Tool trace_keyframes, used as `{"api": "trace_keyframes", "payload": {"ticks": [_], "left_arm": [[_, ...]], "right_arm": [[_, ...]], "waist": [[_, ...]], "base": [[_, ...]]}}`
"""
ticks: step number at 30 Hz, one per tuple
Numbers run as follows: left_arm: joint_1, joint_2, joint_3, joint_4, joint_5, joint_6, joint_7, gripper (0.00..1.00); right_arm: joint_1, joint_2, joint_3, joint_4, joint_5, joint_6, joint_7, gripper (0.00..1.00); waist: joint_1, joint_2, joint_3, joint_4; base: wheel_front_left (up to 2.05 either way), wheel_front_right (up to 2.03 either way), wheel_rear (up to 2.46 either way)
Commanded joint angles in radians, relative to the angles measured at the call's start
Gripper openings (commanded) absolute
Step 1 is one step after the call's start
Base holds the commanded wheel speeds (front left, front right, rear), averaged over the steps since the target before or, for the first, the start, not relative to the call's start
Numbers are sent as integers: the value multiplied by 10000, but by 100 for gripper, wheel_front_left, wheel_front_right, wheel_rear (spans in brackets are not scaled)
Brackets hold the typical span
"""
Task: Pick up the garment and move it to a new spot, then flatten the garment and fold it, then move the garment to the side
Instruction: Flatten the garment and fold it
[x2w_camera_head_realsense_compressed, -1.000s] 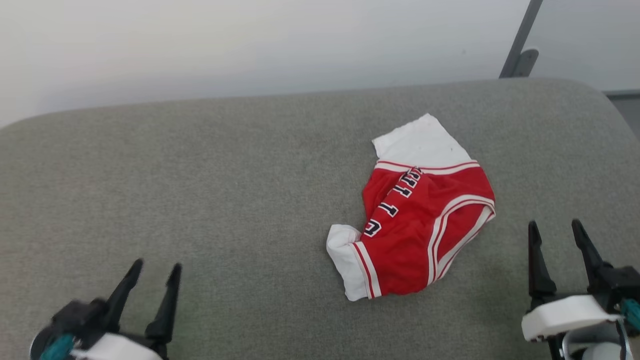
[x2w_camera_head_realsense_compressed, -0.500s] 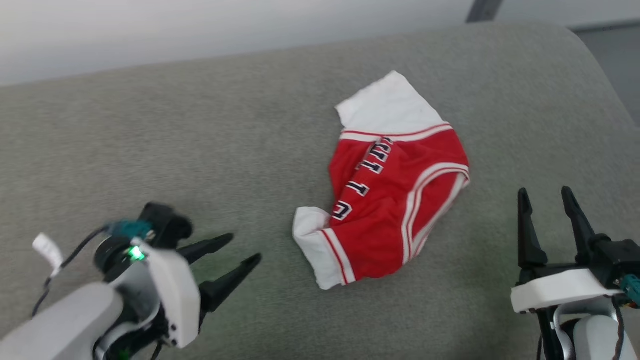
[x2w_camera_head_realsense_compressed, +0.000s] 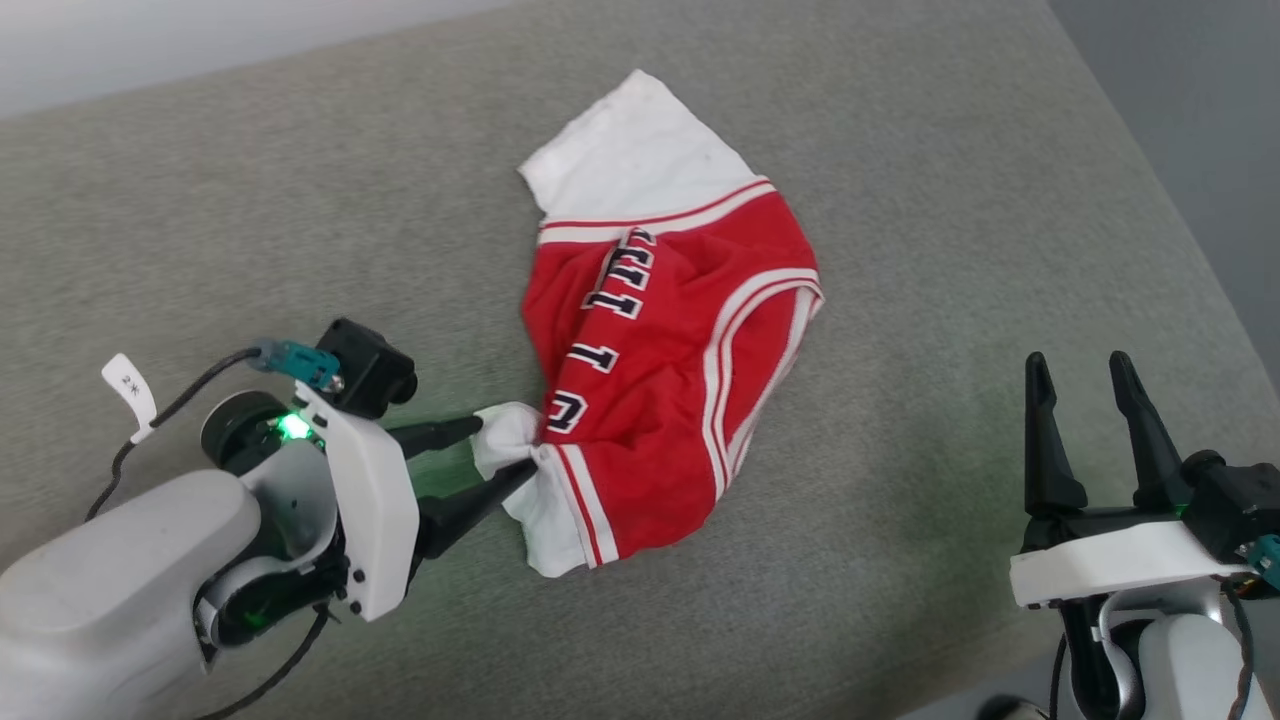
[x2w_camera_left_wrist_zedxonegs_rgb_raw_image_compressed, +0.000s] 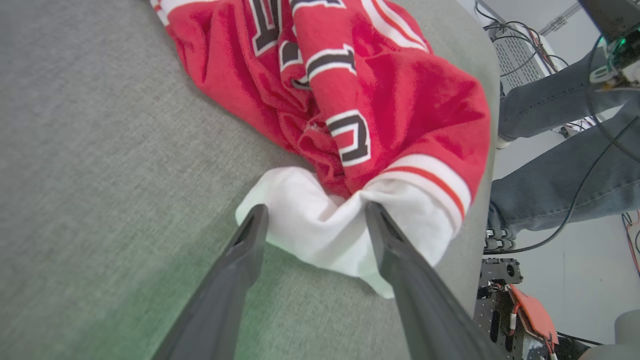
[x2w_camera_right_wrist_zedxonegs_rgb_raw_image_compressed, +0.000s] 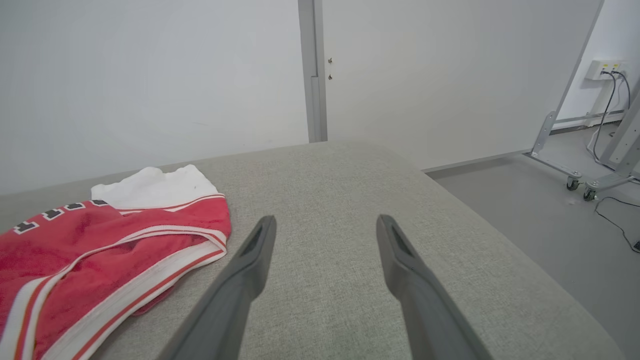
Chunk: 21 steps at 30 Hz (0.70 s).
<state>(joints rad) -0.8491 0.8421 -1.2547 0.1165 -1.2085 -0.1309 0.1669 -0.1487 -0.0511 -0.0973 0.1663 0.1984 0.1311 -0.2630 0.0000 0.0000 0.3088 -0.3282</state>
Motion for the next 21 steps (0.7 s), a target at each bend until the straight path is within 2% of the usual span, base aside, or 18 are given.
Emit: {"api": "trace_keyframes", "payload": {"ticks": [1,7,8,9,11,12,16,21], "left_arm": [[-244,-42,-79,4,-144,9,-76,100],[-508,-81,-238,294,-102,9,139,100],[-524,-62,-252,310,29,9,214,95],[-483,-32,-256,327,71,9,289,69],[-333,70,-262,298,129,9,486,7],[-278,129,-263,254,182,9,567,0],[-267,365,-258,28,275,9,776,0],[-569,935,-247,-507,378,9,787,0]], "right_arm": [[53,2,83,-51,122,-7,-22,100],[16,-1,347,-25,381,-7,-22,100],[23,-1,361,-20,407,-7,-22,100],[32,1,373,-14,438,-7,-24,100],[73,1,333,-9,473,-7,-22,100],[100,1,292,4,454,-7,-22,100],[167,1,187,60,493,-7,-22,100],[148,1,222,168,513,-7,-22,100]], "waist": [[0,0,237,-313],[0,0,376,-652],[0,0,382,-684],[0,0,378,-715],[0,0,355,-728],[0,0,313,-705],[0,0,195,-528],[0,0,5,-70]], "base": [[0,0,0],[0,0,0],[0,0,0],[0,0,0],[0,0,0],[0,0,0],[0,0,0],[0,0,0]]}}
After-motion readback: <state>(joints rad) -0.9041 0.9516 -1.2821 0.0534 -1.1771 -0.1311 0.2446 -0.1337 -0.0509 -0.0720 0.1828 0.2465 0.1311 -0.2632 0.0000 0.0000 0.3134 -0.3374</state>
